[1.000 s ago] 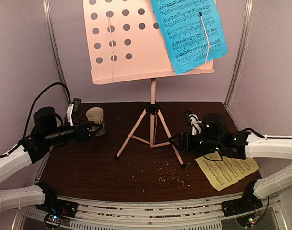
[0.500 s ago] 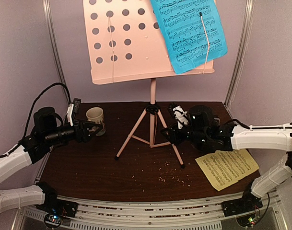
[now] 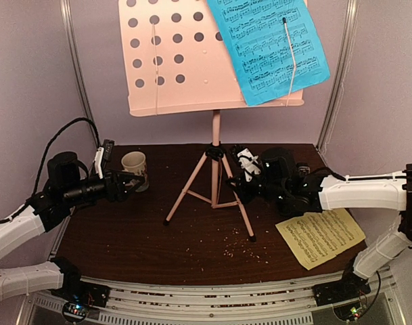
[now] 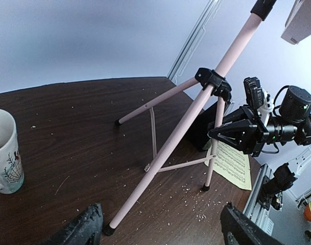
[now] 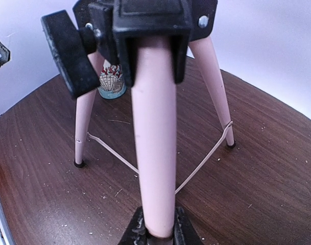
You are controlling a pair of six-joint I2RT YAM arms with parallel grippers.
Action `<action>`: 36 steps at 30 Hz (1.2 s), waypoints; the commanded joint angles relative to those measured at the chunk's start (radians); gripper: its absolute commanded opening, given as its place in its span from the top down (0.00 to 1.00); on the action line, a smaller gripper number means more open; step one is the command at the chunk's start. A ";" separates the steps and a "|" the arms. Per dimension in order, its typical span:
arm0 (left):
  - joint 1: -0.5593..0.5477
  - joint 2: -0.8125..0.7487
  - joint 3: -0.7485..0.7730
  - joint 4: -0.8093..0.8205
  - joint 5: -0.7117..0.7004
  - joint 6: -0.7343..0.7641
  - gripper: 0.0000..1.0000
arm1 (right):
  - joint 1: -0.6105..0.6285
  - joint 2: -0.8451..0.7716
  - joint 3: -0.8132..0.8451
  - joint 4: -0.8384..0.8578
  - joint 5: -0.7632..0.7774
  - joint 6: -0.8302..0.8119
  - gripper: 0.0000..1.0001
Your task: Pack up the instrument practice props
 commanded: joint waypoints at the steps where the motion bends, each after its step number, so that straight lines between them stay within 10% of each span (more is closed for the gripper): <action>1: 0.007 -0.005 0.006 0.023 0.009 0.016 0.17 | 0.038 0.008 0.021 0.031 0.082 0.038 0.97; 18: 0.008 -0.010 -0.002 0.022 0.011 0.017 0.17 | 0.190 0.183 0.189 0.007 0.533 0.382 1.00; 29: 0.007 -0.017 0.013 0.001 0.010 0.023 0.17 | 0.224 0.307 0.322 -0.014 0.567 0.472 1.00; 36: 0.008 -0.016 0.056 -0.043 0.005 0.041 0.16 | 0.225 0.224 0.281 -0.010 0.550 0.383 0.46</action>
